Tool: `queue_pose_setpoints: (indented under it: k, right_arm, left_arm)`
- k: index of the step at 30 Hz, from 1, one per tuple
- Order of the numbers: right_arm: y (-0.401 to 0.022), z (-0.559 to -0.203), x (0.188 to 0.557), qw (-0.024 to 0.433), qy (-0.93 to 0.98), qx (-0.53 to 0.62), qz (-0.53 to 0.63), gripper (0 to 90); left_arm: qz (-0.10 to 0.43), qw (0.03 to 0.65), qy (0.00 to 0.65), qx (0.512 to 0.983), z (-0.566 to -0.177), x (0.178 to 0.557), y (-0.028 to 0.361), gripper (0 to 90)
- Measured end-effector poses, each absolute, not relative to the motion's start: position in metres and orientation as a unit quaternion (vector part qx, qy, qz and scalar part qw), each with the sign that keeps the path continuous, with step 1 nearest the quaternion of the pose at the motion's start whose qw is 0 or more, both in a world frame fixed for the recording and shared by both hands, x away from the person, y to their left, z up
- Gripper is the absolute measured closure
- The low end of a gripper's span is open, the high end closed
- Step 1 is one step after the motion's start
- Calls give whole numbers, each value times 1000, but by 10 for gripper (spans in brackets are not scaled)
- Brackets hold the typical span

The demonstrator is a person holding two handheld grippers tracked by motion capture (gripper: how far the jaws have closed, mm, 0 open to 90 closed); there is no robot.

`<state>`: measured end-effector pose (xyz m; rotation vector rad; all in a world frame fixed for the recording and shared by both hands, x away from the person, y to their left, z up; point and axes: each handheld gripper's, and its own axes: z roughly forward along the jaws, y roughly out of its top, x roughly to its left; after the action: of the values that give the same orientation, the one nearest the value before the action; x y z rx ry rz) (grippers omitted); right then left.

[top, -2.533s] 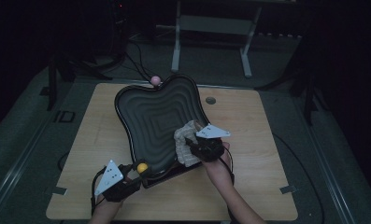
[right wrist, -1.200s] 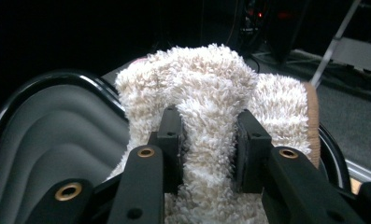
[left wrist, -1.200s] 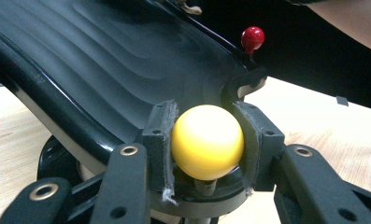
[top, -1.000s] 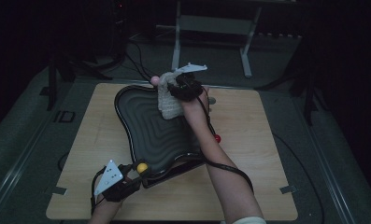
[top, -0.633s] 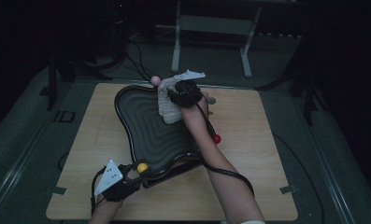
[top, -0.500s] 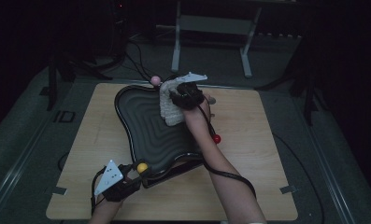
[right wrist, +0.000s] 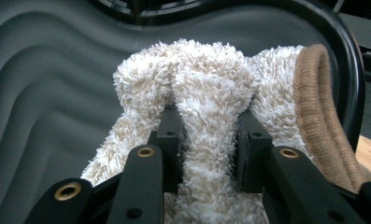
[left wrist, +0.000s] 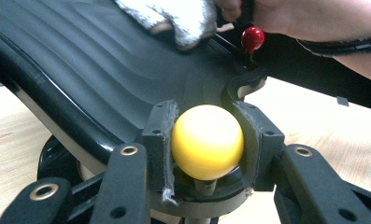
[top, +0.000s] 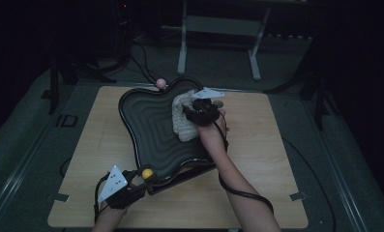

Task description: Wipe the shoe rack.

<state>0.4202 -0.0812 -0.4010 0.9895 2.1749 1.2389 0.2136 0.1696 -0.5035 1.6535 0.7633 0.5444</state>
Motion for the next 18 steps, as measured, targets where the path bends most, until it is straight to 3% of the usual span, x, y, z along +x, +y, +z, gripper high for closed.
queue_pose_setpoints:
  k: [18]
  right_arm:
    - [-102,-421,388,225,790,360,442,676]
  left_arm:
    - [233,581,328,708,-503,213,169,598]
